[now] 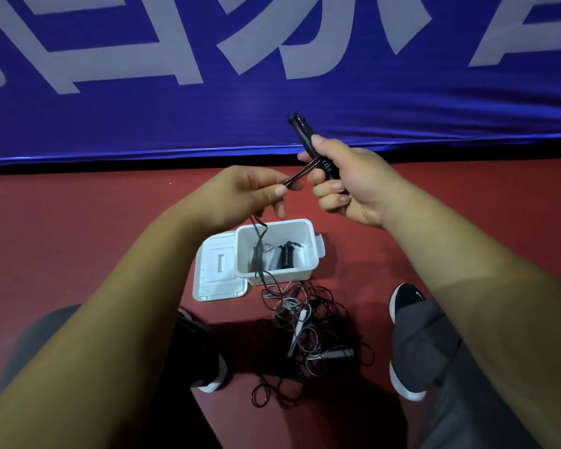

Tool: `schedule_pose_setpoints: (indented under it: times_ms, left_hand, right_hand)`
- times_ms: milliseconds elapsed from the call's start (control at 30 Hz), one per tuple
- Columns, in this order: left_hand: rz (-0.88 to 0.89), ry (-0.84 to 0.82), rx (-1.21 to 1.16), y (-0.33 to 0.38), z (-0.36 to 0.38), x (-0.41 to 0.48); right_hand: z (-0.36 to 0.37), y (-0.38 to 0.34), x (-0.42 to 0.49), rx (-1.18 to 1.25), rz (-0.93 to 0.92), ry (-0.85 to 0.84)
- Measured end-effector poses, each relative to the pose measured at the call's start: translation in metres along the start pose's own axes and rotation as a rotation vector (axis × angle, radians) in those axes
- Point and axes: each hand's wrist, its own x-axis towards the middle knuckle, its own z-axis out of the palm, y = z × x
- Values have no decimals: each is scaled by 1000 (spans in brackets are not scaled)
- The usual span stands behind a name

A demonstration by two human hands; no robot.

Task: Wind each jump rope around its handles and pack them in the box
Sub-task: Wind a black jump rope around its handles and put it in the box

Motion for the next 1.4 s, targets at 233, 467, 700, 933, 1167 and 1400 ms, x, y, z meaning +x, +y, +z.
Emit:
schedule_pose_setpoints:
  times_ms: [233, 467, 700, 933, 1167, 1400]
  left_hand:
    - [-122, 26, 279, -9, -15, 4]
    - [-333, 55, 103, -19, -2, 10]
    - [-230, 103, -45, -18, -3, 13]
    - [-96, 146, -177, -1, 3, 16]
    - [117, 165, 132, 5, -1, 17]
    - [83, 20, 487, 5, 3, 17]
  right_hand:
    - [9, -2, -12, -119, 37, -146]
    - [9, 4, -16, -242, 165, -375]
    - [11, 18, -26, -403, 347, -572]
    - [2, 30, -20, -407, 577, -628]
    - [-7, 33, -7, -669, 520, -313]
    - [-22, 38, 10, -761, 355, 67]
